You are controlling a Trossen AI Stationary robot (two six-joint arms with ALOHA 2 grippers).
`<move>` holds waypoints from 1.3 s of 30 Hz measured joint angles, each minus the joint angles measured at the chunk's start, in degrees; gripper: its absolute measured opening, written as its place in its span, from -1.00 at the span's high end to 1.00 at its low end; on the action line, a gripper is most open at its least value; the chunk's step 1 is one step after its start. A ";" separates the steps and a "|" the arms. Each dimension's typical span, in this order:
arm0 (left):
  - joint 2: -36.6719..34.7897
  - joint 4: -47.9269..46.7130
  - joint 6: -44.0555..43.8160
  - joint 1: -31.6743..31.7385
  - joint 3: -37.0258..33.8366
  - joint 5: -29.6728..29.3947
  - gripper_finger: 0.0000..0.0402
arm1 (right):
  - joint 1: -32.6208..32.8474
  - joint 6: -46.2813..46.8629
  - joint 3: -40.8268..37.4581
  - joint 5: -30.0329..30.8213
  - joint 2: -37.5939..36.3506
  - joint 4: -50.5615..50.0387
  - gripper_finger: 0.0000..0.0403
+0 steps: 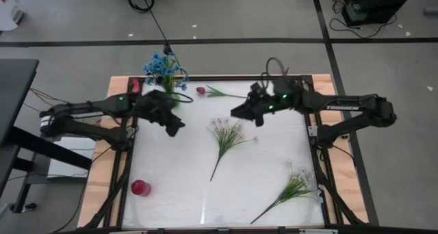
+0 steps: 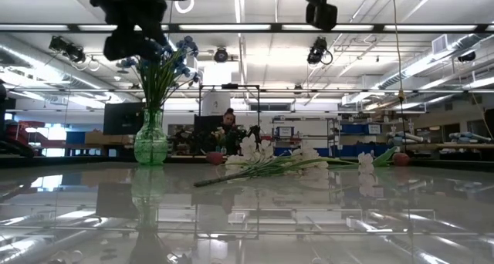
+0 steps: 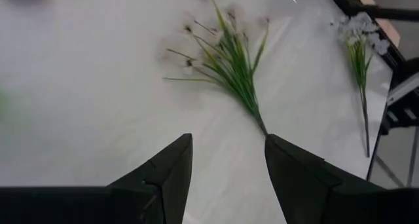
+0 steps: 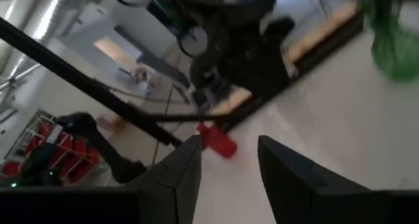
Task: Sort flowers into vase by color
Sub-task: Put the bottom white flowers into the red vase
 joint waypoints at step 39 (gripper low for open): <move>14.81 6.92 14.78 -10.12 0.04 8.57 0.02 | 46.63 92.99 -0.04 -2.10 18.10 -39.12 -0.14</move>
